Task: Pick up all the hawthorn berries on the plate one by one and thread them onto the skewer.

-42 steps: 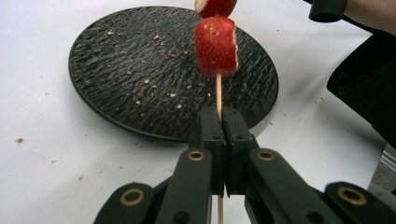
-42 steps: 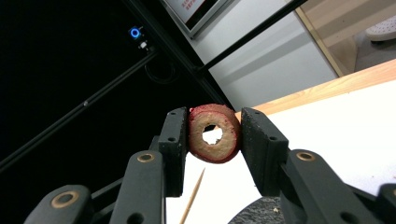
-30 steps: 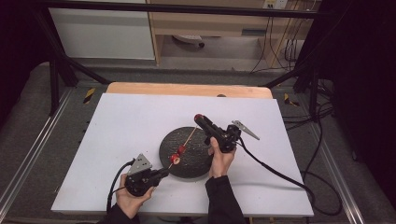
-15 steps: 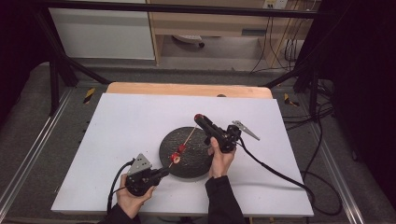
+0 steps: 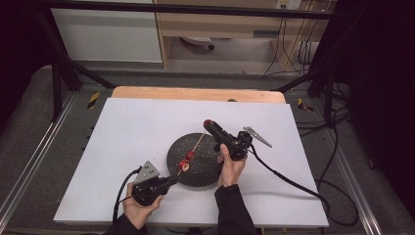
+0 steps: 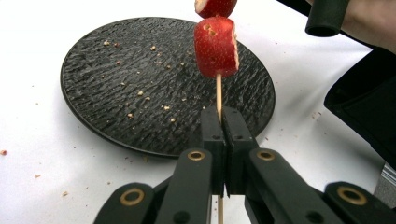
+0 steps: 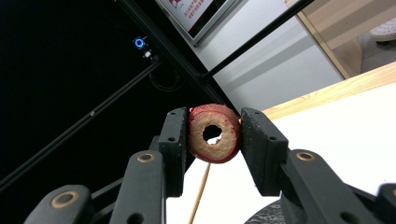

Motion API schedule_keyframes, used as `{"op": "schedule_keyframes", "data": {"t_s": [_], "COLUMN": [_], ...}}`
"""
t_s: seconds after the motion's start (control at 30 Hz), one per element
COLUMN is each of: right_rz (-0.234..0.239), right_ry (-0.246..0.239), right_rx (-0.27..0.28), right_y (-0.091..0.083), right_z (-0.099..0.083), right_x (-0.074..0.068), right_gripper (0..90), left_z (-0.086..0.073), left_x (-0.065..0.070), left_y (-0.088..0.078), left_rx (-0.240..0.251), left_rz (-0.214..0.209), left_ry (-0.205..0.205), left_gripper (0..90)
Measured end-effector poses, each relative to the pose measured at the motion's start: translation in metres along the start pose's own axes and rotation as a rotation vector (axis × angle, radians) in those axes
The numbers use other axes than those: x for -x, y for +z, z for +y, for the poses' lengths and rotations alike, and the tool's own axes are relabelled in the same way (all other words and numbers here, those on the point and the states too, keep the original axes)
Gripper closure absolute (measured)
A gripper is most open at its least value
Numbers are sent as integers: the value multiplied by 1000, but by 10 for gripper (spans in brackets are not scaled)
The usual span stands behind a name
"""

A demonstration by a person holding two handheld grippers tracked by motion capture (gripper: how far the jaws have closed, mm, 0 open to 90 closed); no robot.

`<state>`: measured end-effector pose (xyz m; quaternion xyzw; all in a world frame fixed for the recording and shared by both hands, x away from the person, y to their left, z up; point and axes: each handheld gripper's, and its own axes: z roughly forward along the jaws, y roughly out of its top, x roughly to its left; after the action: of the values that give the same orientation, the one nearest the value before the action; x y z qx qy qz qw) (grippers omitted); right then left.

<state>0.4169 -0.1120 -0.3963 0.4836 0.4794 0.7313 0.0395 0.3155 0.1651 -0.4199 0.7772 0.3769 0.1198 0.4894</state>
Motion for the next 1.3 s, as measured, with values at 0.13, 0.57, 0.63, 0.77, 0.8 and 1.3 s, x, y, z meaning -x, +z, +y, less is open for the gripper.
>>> {"op": "schedule_keyframes", "data": {"t_s": [0.13,0.57,0.63,0.77,0.8,1.3], "right_rz": [4,19,21,24,24,31], "right_ry": [12,33,36,38,38,28], "right_rx": [8,2,1,-10,-10,-46], "right_y": [0,1,1,0,0,-1], "right_z": [-1,-7,-7,-9,-9,-16], "right_x": [0,0,0,0,0,-1], "right_gripper": [628,628,628,628,628,629], "left_z": [1,11,13,18,18,29], "left_x": [3,8,8,6,6,2], "left_y": [2,8,11,13,13,23], "left_rx": [11,34,39,41,41,47], "left_rz": [1,16,14,11,11,12], "left_ry": [-9,-33,-38,-40,-40,-32], "left_gripper": [888,889,889,889,889,889]}}
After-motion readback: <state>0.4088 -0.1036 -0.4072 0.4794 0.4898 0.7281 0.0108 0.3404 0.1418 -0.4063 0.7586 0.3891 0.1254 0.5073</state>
